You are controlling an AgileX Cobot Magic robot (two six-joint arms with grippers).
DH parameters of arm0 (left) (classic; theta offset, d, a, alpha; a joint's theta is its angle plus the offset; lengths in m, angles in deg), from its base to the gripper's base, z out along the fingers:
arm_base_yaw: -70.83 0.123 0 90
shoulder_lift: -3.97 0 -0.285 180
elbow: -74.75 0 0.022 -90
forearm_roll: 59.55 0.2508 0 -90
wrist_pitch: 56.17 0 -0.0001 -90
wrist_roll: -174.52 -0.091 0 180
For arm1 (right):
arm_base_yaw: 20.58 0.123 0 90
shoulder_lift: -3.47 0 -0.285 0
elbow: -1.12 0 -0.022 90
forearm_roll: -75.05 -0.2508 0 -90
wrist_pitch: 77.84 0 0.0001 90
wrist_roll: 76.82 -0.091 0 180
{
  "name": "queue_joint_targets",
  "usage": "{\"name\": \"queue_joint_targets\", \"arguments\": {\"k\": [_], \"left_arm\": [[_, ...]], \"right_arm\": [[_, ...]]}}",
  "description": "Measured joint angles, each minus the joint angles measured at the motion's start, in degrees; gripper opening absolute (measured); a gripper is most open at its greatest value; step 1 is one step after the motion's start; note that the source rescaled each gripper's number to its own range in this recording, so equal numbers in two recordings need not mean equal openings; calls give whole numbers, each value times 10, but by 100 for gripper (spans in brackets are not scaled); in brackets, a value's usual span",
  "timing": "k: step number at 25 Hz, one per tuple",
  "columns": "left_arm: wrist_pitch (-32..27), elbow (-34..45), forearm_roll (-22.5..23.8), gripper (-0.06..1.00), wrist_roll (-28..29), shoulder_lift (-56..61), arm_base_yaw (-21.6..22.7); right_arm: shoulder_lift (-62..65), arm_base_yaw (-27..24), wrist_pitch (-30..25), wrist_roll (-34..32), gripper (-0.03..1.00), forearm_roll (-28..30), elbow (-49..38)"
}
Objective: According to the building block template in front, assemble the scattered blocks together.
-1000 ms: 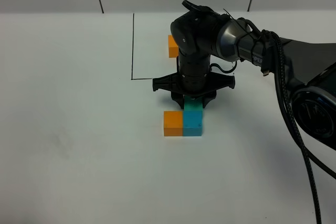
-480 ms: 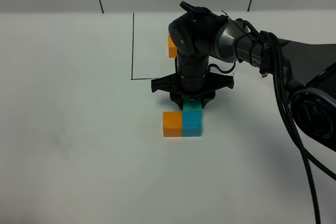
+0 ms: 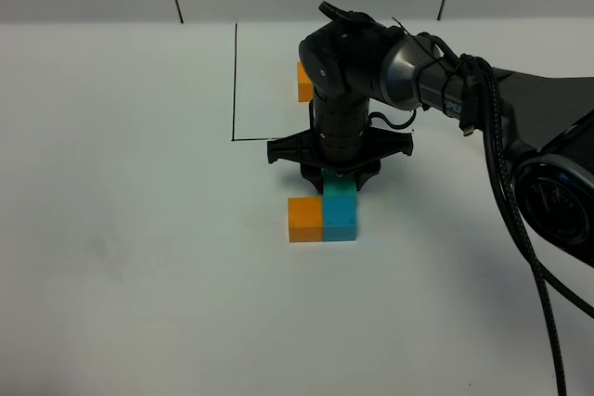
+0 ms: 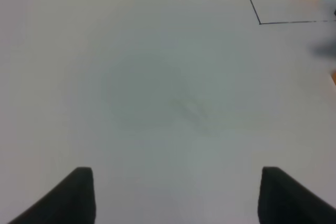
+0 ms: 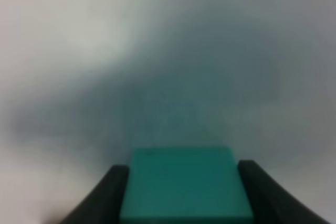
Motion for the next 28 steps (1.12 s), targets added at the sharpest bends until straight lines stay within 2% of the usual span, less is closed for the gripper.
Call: {"name": "queue_joint_targets", "arguments": {"k": [6, 9, 12, 17, 23, 25, 28], "left_arm": [[0, 0, 0, 41, 0, 0, 0], [0, 0, 0, 41, 0, 0, 0], [0, 0, 0, 41, 0, 0, 0], [0, 0, 0, 41, 0, 0, 0], [0, 0, 0, 41, 0, 0, 0], [0, 0, 0, 41, 0, 0, 0], [0, 0, 0, 41, 0, 0, 0]], "right_arm": [[0, 0, 3, 0, 3, -1, 0], [-2, -4, 14, 1, 9, -5, 0], [-8, -5, 21, 14, 24, -5, 0], [-8, -5, 24, 42, 56, -6, 0], [19, -28, 37, 48, 90, 24, 0], [39, -49, 40, 54, 97, 27, 0], [66, -94, 39, 87, 99, 24, 0]]}}
